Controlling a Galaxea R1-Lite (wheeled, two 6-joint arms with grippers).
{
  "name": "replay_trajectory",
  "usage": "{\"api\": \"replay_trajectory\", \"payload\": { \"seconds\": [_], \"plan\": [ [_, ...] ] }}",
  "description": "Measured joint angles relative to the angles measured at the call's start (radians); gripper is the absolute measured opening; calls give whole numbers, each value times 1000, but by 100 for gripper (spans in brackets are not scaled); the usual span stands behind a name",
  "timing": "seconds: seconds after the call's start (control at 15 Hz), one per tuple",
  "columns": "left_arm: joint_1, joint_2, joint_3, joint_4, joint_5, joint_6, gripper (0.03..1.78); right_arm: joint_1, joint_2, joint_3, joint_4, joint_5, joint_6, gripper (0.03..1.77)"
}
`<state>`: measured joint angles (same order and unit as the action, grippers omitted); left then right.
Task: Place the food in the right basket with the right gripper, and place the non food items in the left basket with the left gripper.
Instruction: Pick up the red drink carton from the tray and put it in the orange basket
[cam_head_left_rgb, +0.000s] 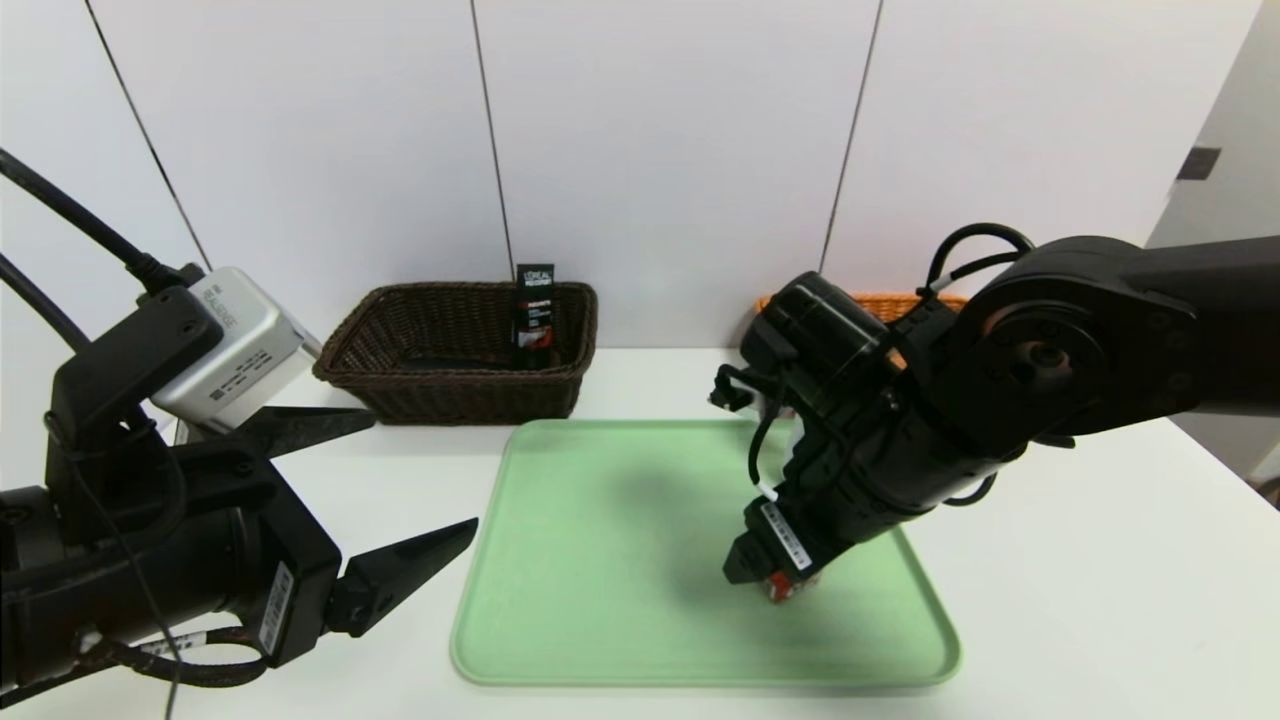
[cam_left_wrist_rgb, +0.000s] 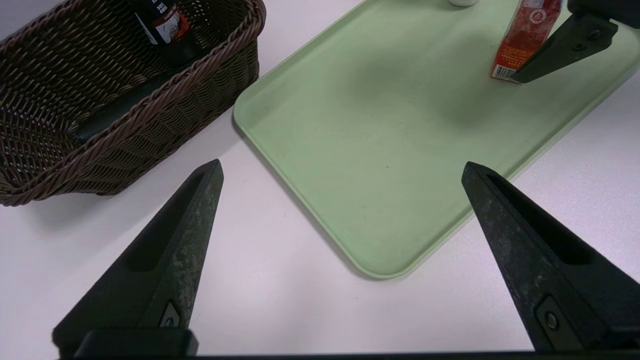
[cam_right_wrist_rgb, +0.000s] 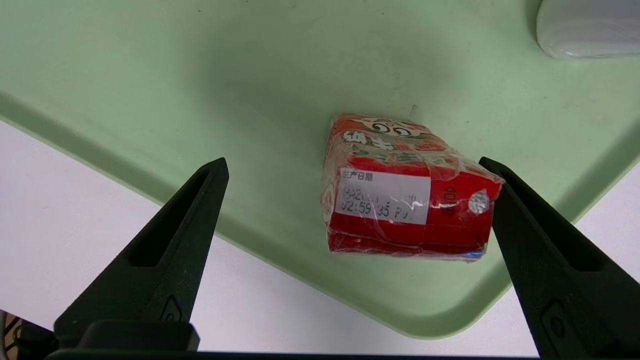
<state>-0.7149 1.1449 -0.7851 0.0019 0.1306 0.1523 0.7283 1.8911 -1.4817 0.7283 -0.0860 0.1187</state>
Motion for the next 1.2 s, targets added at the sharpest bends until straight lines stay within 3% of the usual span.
{"api": "replay_trajectory", "payload": {
  "seconds": [0.53,0.93,1.2],
  "plan": [
    [0,0,0,-1,1,-1,169,0,27,4,1,-1,1,170],
    [3,1,0,-2,2,-1,169,2,33,10,1,-30,0,170],
    [7,1,-1,-3,1,-1,169,3,33,11,0,-30,0,107]
  ]
}}
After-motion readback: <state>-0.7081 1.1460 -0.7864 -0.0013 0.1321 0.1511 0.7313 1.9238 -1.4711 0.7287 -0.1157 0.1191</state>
